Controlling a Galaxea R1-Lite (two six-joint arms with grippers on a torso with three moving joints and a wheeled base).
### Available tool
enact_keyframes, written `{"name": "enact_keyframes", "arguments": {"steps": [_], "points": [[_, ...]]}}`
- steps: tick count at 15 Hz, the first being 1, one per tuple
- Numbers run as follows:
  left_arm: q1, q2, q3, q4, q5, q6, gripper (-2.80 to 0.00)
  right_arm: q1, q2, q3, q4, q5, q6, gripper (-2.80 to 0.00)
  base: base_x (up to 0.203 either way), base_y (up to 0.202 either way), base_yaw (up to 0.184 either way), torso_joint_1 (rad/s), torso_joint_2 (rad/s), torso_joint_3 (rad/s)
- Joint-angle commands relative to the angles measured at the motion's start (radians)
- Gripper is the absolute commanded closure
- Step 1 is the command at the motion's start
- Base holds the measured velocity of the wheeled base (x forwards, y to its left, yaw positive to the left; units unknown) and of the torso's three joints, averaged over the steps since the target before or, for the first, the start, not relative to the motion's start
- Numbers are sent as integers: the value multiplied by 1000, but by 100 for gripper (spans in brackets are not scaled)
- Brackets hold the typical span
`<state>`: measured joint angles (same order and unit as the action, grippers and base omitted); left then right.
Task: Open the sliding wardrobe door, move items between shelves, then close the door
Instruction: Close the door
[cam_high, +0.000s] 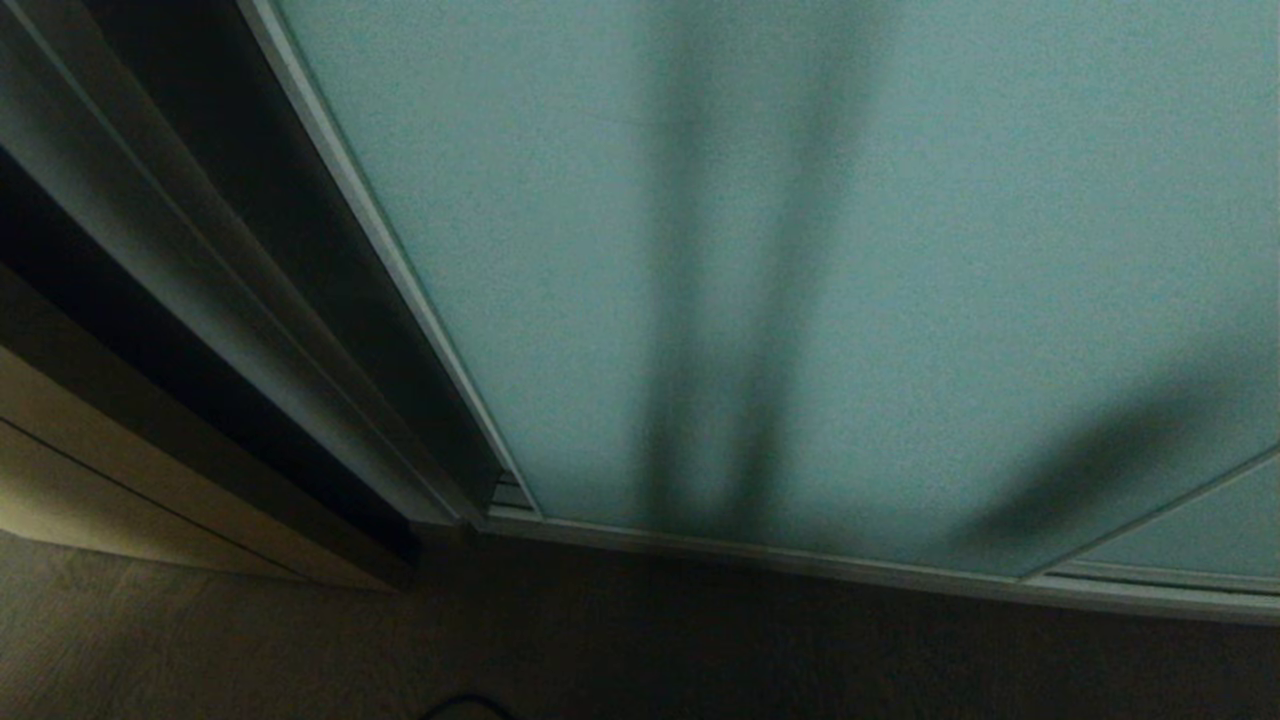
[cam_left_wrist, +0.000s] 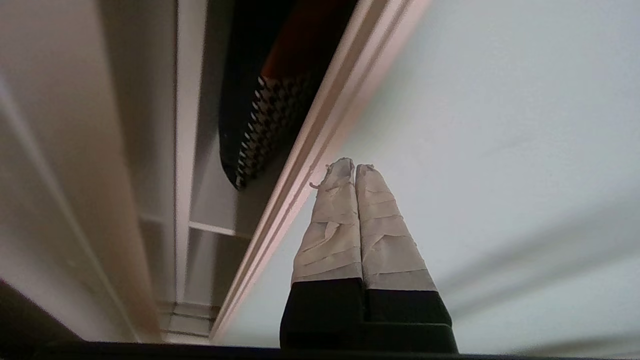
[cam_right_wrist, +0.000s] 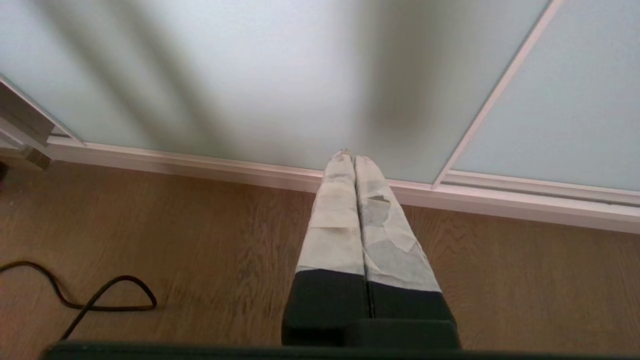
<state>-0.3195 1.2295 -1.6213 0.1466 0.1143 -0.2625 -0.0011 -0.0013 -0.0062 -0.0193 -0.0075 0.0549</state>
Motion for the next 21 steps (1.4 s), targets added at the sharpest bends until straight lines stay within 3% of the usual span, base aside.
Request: {"name": "enact_keyframes", "arguments": {"steps": [1, 5, 9, 12, 14, 16, 19, 21], "points": [[26, -44, 13, 3, 15, 29, 0, 0, 0, 0, -1, 0, 0, 0, 0, 0, 0, 0, 0, 0], [91, -160, 209, -9, 90, 130, 0, 0, 0, 0, -1, 0, 0, 0, 0, 0, 0, 0, 0, 0], [275, -378, 469, -12, 108, 150, 0, 0, 0, 0, -1, 0, 0, 0, 0, 0, 0, 0, 0, 0], [359, -596, 666, -11, 106, 162, 0, 0, 0, 0, -1, 0, 0, 0, 0, 0, 0, 0, 0, 0], [387, -767, 812, -10, 67, 193, 0, 0, 0, 0, -1, 0, 0, 0, 0, 0, 0, 0, 0, 0], [401, -915, 954, -11, -25, 220, 0, 0, 0, 0, -1, 0, -1, 0, 0, 0, 0, 0, 0, 0], [409, -945, 1125, -44, -97, 174, 0, 0, 0, 0, -1, 0, 0, 0, 0, 0, 0, 0, 0, 0], [407, -946, 1211, -55, -127, 202, 0, 0, 0, 0, -1, 0, 0, 0, 0, 0, 0, 0, 0, 0]]}}
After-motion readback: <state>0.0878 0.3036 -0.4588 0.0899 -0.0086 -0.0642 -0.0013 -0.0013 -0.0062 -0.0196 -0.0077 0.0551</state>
